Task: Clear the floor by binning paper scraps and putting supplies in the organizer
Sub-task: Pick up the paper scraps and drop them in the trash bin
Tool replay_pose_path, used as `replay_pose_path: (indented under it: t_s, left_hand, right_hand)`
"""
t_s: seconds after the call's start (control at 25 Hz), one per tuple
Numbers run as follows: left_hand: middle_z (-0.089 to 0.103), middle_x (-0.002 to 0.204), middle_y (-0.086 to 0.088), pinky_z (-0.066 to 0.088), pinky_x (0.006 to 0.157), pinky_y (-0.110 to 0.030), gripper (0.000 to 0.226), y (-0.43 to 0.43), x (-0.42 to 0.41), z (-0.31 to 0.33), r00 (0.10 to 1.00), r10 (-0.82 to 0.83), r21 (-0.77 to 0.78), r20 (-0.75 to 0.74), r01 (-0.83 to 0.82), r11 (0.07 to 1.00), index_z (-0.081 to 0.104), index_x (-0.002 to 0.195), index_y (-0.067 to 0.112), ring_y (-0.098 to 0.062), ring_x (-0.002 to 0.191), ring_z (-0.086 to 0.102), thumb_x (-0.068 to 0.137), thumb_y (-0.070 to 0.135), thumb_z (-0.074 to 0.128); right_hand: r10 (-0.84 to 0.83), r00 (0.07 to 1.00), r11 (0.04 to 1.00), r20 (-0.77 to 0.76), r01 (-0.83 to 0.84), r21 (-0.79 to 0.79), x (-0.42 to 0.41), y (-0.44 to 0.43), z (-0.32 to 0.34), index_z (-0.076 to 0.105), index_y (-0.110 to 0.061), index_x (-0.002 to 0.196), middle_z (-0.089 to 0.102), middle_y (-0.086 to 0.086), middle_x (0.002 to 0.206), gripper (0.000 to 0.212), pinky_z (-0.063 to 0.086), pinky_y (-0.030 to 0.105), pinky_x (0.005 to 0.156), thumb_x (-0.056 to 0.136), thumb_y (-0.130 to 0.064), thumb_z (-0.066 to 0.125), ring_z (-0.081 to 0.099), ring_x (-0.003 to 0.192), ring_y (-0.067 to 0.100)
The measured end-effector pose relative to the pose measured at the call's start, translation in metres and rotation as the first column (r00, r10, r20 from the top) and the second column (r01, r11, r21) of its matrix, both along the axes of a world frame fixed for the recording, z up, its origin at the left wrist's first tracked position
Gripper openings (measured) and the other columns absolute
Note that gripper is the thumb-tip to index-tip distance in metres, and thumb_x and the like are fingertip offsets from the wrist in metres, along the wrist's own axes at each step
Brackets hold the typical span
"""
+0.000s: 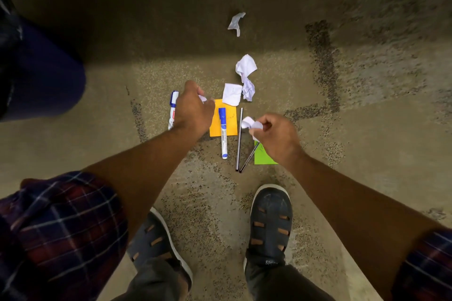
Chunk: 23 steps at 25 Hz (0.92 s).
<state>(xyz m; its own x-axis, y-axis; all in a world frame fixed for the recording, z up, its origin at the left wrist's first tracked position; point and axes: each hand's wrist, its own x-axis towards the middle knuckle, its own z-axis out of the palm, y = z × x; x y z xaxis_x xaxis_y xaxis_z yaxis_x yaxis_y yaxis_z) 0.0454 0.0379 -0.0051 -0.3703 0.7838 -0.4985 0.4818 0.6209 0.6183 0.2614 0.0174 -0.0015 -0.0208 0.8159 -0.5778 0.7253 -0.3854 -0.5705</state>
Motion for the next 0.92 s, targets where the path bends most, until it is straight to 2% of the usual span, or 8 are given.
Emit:
replay_pose_path:
  t_s: [0.12, 0.28, 0.36, 0.52, 0.68, 0.76, 0.84, 0.92]
  left_hand:
    - [0.063, 0.098, 0.002, 0.047, 0.075, -0.025, 0.037, 0.025, 0.004, -0.011, 0.995, -0.095, -0.004, -0.016, 0.095, 0.995, 0.065, 0.119, 0.016, -0.016, 0.087, 0.061, 0.085, 0.021, 0.08]
    - [0.068, 0.122, -0.012, 0.054, 0.094, -0.034, 0.053, 0.044, 0.014, -0.026, 0.961, -0.277, -0.025, 0.013, 0.277, 0.961, 0.07, 0.123, 0.014, -0.026, 0.105, 0.066, 0.074, 0.014, 0.089]
    - [0.064, 0.115, -0.013, 0.054, 0.087, -0.035, 0.04, 0.047, 0.016, -0.029, 0.938, -0.345, -0.026, -0.034, 0.344, 0.938, 0.072, 0.111, 0.016, -0.029, 0.097, 0.064, 0.074, 0.011, 0.086]
    - [0.066, 0.083, -0.012, 0.052, 0.066, -0.038, 0.008, 0.038, 0.012, -0.025, 0.95, -0.311, 0.035, -0.023, 0.312, 0.949, 0.072, 0.079, 0.009, -0.029, 0.076, 0.065, 0.078, 0.013, 0.079]
    - [0.056, 0.06, 0.008, 0.037, 0.044, -0.021, 0.022, 0.021, -0.009, -0.011, 0.986, 0.102, -0.013, 0.134, -0.101, 0.995, 0.06, 0.067, 0.018, 0.0, 0.048, 0.047, 0.077, 0.021, 0.079]
    - [0.058, 0.064, 0.005, 0.036, 0.045, -0.023, 0.027, 0.011, -0.021, 0.005, 0.913, 0.32, -0.101, 0.251, -0.305, 0.947, 0.052, 0.065, 0.022, -0.006, 0.051, 0.05, 0.077, 0.018, 0.076]
    - [0.065, 0.075, -0.008, 0.037, 0.05, -0.025, 0.027, -0.003, -0.03, 0.028, 0.81, 0.477, -0.178, 0.341, -0.443, 0.879, 0.05, 0.067, 0.023, -0.019, 0.059, 0.054, 0.082, 0.012, 0.07]
    - [0.069, 0.083, -0.015, 0.043, 0.05, -0.024, 0.027, -0.019, -0.043, 0.061, 0.739, 0.566, -0.22, 0.365, -0.522, 0.824, 0.051, 0.071, 0.023, -0.021, 0.059, 0.058, 0.086, 0.007, 0.067]
  right_hand:
    - [0.056, 0.998, 0.985, 0.007, -0.056, 0.165, -0.008, 0.044, -0.003, 0.07, -0.019, 0.079, 0.061, 0.004, 0.109, 0.015, 0.043, 0.014, 0.078, 0.079, -0.016, 0.084, 0.062, 0.095, 0.018]
    - [0.351, 0.915, 0.872, 0.2, -0.397, 0.285, -0.022, 0.093, -0.004, 0.079, -0.015, 0.084, 0.058, 0.013, 0.141, 0.007, 0.046, 0.027, 0.1, 0.078, -0.01, 0.079, 0.057, 0.125, 0.032]
    - [0.493, 0.819, 0.827, 0.294, -0.546, 0.134, -0.028, 0.105, -0.008, 0.079, -0.017, 0.096, 0.048, 0.009, 0.152, 0.015, 0.047, 0.035, 0.105, 0.083, -0.012, 0.073, 0.049, 0.134, 0.033]
    - [0.566, 0.743, 0.762, 0.357, -0.637, 0.118, -0.044, 0.098, -0.015, 0.068, -0.013, 0.103, 0.056, 0.015, 0.126, 0.014, 0.052, 0.038, 0.09, 0.091, -0.01, 0.062, 0.058, 0.111, 0.034]
    - [0.44, 0.829, 0.84, 0.346, -0.516, 0.168, -0.055, 0.094, -0.011, 0.068, -0.009, 0.095, 0.064, 0.02, 0.108, 0.009, 0.048, 0.029, 0.079, 0.088, -0.004, 0.065, 0.061, 0.095, 0.033]
    - [0.27, 0.926, 0.925, 0.265, -0.326, 0.194, -0.058, 0.088, 0.001, 0.062, -0.016, 0.077, 0.066, 0.013, 0.088, 0.018, 0.039, 0.015, 0.067, 0.085, -0.007, 0.075, 0.056, 0.08, 0.022]
    - [-0.006, 0.992, 0.994, 0.129, -0.007, 0.106, -0.061, 0.078, 0.02, 0.053, -0.021, 0.062, 0.059, 0.003, 0.07, 0.036, 0.041, 0.018, 0.059, 0.08, -0.01, 0.082, 0.052, 0.068, 0.018]
    - [-0.245, 0.97, 0.969, -0.003, 0.244, -0.043, -0.073, 0.067, 0.051, 0.05, -0.02, 0.057, 0.051, -0.003, 0.06, 0.043, 0.044, 0.024, 0.053, 0.075, -0.003, 0.086, 0.048, 0.056, 0.014]
